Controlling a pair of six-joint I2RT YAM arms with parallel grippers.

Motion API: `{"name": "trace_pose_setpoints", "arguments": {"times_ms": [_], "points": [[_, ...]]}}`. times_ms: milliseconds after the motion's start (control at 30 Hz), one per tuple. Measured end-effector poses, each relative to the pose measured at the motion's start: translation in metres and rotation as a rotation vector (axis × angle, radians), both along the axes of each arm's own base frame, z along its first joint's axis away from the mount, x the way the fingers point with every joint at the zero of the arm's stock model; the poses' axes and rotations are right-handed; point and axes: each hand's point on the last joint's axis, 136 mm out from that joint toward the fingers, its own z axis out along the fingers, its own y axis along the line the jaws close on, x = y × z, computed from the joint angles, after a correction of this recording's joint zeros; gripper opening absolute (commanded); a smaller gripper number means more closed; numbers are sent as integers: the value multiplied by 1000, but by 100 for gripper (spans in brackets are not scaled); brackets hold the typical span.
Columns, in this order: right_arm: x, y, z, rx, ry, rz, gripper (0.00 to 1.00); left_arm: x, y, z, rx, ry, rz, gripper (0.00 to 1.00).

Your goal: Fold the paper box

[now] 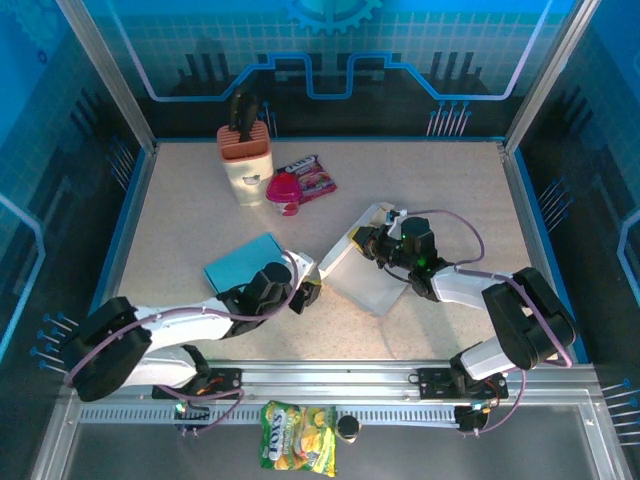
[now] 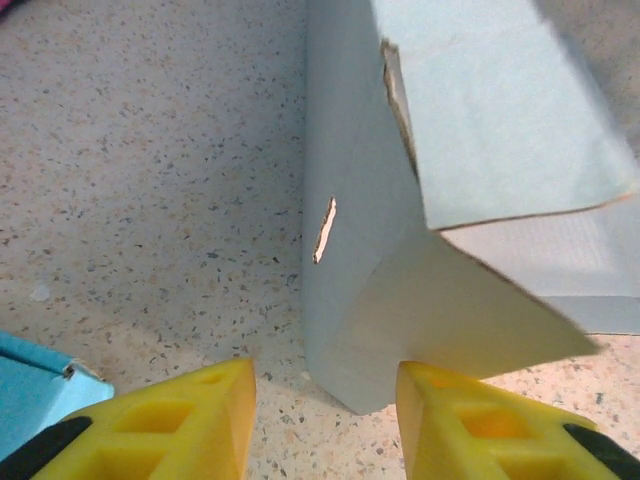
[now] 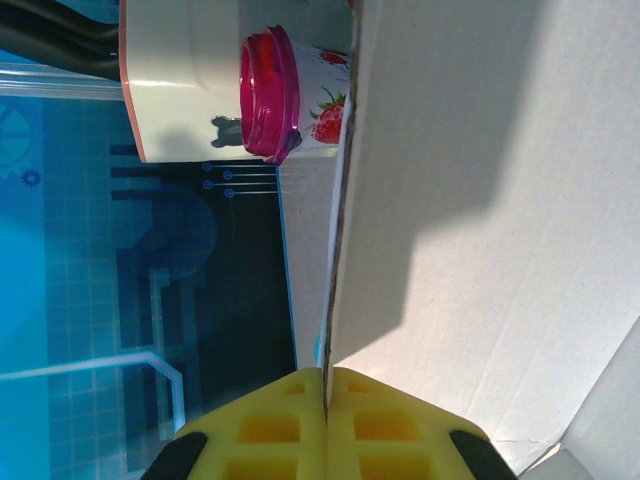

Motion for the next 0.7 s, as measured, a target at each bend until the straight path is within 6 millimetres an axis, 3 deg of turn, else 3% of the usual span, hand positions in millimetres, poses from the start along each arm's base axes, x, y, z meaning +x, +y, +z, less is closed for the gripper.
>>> {"name": "trace_pose_setpoints", "arguments": {"times_ms": [233, 300, 500, 700], "points": [[-2, -3, 1, -6, 6, 3, 0, -15, 13, 94, -275, -49, 63, 54], [-2, -3, 1, -7, 10, 3, 0, -17, 9, 108, -306, -24, 71, 56], [-4, -5, 1, -11, 17, 0, 0, -15, -23, 110, -169, 85, 56, 58], [-4, -5, 1, -16, 25, -1, 0, 2, -25, 87, 15, 170, 135, 54]]}}
